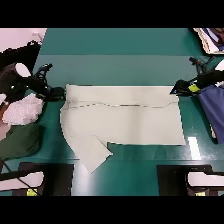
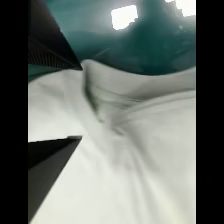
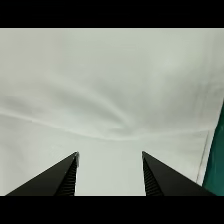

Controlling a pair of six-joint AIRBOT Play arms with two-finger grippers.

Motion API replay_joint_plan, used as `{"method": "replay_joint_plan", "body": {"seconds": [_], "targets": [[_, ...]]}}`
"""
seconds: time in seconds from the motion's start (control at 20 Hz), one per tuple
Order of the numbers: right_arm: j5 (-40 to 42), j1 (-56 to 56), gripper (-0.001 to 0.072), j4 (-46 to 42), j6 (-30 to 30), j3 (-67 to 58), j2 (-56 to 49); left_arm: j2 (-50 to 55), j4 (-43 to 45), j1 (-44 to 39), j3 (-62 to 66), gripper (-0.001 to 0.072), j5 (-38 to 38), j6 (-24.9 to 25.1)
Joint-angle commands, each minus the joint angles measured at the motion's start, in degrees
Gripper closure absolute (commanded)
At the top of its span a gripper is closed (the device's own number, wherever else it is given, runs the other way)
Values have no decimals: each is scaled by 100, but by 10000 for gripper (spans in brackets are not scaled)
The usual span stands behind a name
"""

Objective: Fold the shirts.

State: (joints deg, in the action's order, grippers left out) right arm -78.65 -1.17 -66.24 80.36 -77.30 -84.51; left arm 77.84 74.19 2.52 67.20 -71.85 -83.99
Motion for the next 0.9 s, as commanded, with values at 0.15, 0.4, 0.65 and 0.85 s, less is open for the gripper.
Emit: {"method": "replay_joint_plan", "body": {"seconds": [0.15,0.4,0.65,0.85], "targets": [[-24,-380,263,70,-201,1023,1309,-1908,-151,2,-2251,217,-417,-208],[70,-627,263,72,-205,1362,1775,-2986,-1250,0,-4155,217,-378,-413],[116,-667,263,79,-203,1360,1963,-3018,-1912,-4,-4741,218,214,-328],[17,-669,263,76,-203,1362,1978,-3016,-2149,-4,-4763,218,662,-192]]}}
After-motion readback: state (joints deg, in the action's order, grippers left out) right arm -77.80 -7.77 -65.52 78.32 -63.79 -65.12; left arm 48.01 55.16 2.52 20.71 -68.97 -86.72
